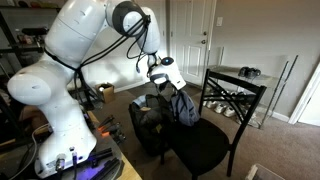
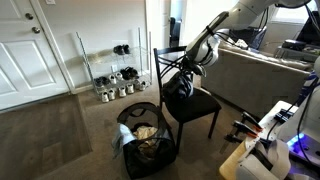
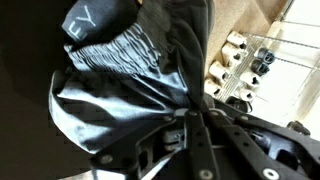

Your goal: Take the clothing off of the chair

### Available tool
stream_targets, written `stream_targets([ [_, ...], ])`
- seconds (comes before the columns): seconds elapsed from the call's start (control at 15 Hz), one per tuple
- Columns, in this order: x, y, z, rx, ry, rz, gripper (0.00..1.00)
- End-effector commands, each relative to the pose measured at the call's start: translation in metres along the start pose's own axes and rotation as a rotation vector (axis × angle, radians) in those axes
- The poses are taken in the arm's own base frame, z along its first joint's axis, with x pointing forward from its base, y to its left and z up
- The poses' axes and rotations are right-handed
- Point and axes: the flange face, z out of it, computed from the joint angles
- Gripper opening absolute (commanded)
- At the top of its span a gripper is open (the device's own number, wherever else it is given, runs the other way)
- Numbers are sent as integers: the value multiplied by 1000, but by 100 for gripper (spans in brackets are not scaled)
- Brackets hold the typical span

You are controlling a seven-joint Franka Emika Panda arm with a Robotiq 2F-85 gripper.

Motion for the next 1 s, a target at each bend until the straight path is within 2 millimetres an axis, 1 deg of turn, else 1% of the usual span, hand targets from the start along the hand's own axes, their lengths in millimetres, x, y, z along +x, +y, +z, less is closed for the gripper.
stream_targets([
  [0.0, -41, -16, -31, 49, -18, -141, 0],
  [0.27, -96, -36, -45, 100, -83, -282, 0],
  [0.33, -112, -45, -47, 110, -100, -328, 0],
  [0.53, -145, -69, -48, 153, -167, -419, 0],
  [0.73, -185, -93, -56, 205, -251, -510, 0],
  [0.93, -220, -105, -69, 250, -305, -598, 0],
])
